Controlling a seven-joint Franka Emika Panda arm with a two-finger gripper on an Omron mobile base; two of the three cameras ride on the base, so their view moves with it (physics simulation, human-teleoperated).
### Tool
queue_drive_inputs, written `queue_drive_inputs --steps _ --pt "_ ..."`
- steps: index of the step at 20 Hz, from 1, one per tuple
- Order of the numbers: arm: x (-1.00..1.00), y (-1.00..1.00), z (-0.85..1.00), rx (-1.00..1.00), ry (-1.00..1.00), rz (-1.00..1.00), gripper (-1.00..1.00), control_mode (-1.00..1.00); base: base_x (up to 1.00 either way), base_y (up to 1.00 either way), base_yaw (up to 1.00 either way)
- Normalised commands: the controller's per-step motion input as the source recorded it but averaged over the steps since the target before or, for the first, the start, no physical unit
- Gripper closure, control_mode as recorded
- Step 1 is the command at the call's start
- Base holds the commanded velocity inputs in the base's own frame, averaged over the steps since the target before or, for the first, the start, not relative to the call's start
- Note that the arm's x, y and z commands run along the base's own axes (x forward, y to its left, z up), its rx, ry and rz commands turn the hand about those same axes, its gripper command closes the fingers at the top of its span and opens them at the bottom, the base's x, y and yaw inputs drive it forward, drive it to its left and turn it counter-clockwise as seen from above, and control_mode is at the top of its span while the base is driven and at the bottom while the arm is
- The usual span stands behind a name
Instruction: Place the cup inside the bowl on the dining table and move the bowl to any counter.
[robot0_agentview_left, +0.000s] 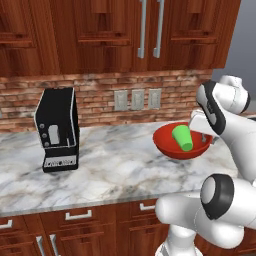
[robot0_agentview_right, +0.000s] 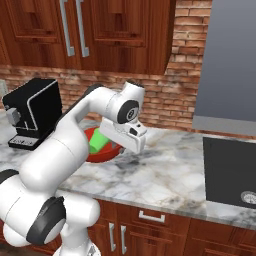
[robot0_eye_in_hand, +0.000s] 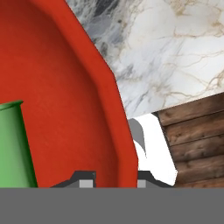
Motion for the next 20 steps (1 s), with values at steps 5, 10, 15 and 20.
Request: queue_drive_inputs --steps 5,10,15,20 --pt "0.0 0.0 0.0 0.0 0.0 0.0 1.0 1.0 0.0 0.0 0.0" --pt "0.0 0.0 0.0 0.0 0.0 0.0 1.0 -1.0 0.0 0.0 0.0" --pt "0.0 0.0 -0.26 0.07 0.0 0.0 1.0 -1.0 0.0 0.0 0.0" --pt "0.0 0.0 -0.22 0.1 0.0 0.0 1.0 -1.0 0.0 0.0 0.0"
